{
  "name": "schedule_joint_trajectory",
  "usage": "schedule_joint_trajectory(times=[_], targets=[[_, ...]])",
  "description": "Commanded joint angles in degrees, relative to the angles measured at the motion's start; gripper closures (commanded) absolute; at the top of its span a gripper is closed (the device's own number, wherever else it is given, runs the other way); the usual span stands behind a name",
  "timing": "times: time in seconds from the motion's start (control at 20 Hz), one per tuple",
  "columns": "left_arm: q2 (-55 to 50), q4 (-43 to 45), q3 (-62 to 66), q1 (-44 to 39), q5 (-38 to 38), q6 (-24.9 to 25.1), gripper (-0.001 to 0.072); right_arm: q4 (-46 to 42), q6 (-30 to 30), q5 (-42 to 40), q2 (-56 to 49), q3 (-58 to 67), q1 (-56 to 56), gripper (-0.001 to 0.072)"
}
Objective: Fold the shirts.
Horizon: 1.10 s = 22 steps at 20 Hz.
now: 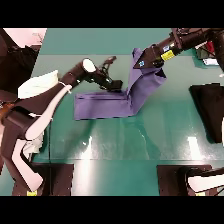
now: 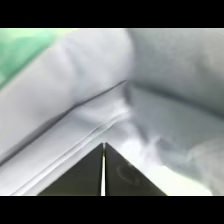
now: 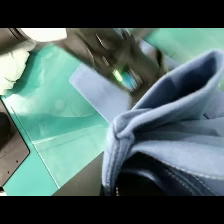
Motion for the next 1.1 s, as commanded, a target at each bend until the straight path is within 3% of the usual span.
schedule_joint_trajectory(times=[0.0,0.25,0.4,0.45,0.55,0.6,0.7,0.8,1.05], targets=[[5.75,6.51,0.17,6.05,-5.57,0.07,0.0686,0.02,-0.11,-1.42,-0.46,0.11,1.84,0.0697],[15.47,10.10,0.17,16.85,-10.82,1.29,0.0685,0.15,-2.58,-6.19,-6.12,0.11,11.45,0.0696],[20.65,10.16,0.17,22.34,-12.98,1.64,0.0684,0.26,-4.81,-16.22,-12.37,0.13,20.68,0.0693],[21.90,10.16,0.17,23.74,-13.60,1.64,0.0684,0.31,-7.54,-20.92,-14.73,0.13,24.15,0.0644],[24.24,10.16,0.24,26.08,-14.95,1.62,0.0684,0.31,-10.91,-28.30,-18.67,1.42,29.79,0.0223],[25.03,10.14,0.31,26.99,-15.76,1.62,0.0684,0.28,-10.93,-30.29,-20.11,3.04,31.65,0.0125],[26.27,10.19,0.28,28.48,-17.75,2.05,0.0684,-0.96,-10.93,-30.60,-19.54,4.39,32.15,0.0109],[26.91,10.62,0.28,28.94,-19.54,2.23,0.0684,-5.40,-10.73,-25.73,-15.61,2.14,29.27,0.0111],[27.04,10.64,0.00,28.94,-21.55,3.10,0.0684,-10.69,-5.99,-14.56,-3.32,-16.76,13.40,0.0111]])
